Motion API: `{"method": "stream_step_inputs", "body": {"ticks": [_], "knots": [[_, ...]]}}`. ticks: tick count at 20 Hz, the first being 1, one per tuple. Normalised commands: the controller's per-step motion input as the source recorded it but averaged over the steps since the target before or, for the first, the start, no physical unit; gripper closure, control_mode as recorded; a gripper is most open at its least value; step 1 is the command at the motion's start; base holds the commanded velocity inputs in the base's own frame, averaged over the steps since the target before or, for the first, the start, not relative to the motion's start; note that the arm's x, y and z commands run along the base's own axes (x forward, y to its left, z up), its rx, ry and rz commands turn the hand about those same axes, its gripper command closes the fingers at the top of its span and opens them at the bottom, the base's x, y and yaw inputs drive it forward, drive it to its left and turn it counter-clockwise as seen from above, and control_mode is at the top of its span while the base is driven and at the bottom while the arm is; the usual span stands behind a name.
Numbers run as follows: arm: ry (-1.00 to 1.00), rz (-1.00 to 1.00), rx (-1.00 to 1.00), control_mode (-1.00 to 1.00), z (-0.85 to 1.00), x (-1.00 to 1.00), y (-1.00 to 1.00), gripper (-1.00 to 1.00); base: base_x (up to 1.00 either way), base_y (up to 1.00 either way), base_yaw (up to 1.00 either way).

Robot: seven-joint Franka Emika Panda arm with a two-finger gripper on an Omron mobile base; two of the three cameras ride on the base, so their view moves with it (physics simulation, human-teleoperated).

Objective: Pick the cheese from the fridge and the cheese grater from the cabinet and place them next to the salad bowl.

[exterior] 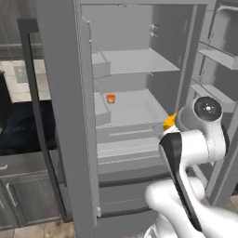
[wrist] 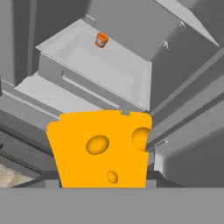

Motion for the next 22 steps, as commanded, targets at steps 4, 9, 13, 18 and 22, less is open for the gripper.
{"method": "stream_step_inputs", "body": {"ticks": [4,9,13,18,22], "knots": [[0.0,0.0,0.0,1.0,0.0,0.0,0.0,1.0,-0.93,-0.08,-0.02],[0.0,0.0,0.0,1.0,0.0,0.0,0.0,1.0,-0.85,-0.01,-0.02],[0.0,0.0,0.0,1.0,0.0,0.0,0.0,1.0,-0.73,0.0,0.0],[0.0,0.0,0.0,1.0,0.0,0.0,0.0,1.0,-0.69,0.0,0.0],[0.0,0.0,0.0,1.0,0.0,0.0,0.0,1.0,-0.67,0.0,0.0]]}}
